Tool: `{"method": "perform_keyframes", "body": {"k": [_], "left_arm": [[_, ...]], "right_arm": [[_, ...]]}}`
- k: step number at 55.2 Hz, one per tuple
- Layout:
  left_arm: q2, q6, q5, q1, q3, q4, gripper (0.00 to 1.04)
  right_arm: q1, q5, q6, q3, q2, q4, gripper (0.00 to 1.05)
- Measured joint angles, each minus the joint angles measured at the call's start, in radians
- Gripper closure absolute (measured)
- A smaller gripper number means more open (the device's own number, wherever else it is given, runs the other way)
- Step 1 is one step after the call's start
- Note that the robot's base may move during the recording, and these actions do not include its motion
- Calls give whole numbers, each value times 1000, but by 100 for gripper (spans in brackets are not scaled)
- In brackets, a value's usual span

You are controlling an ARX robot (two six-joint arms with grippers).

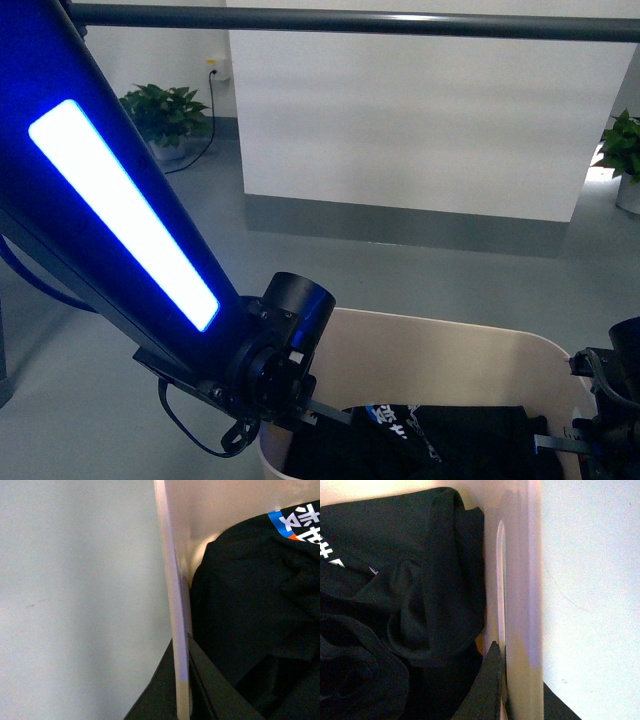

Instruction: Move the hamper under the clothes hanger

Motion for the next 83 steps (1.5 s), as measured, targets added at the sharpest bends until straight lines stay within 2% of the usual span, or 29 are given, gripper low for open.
{"method": "perform_keyframes", "body": {"k": [50,60,63,74,77,78,83], "left_arm": [[32,-17,-1,-21,35,-47,101],[41,-14,29,-21,37,-68,79],[48,-11,44,-24,32,-69,68],[37,-3,59,-35,21,-55,43],[16,-3,62,-40,13,-54,32],[-1,-3,68,-43,9,-54,25],[-48,-4,71,-48,-1,-54,9]], "right_arm": [[-7,-4,-1,10,35,19,101],[-7,-11,1,14,43,17,80],[-7,-11,1,14,43,15,70],[-9,-11,1,8,12,15,43],[-11,-10,1,2,-11,11,34],[-11,-8,1,-5,-35,8,27],[-11,-8,3,-18,-95,-1,12]]}}
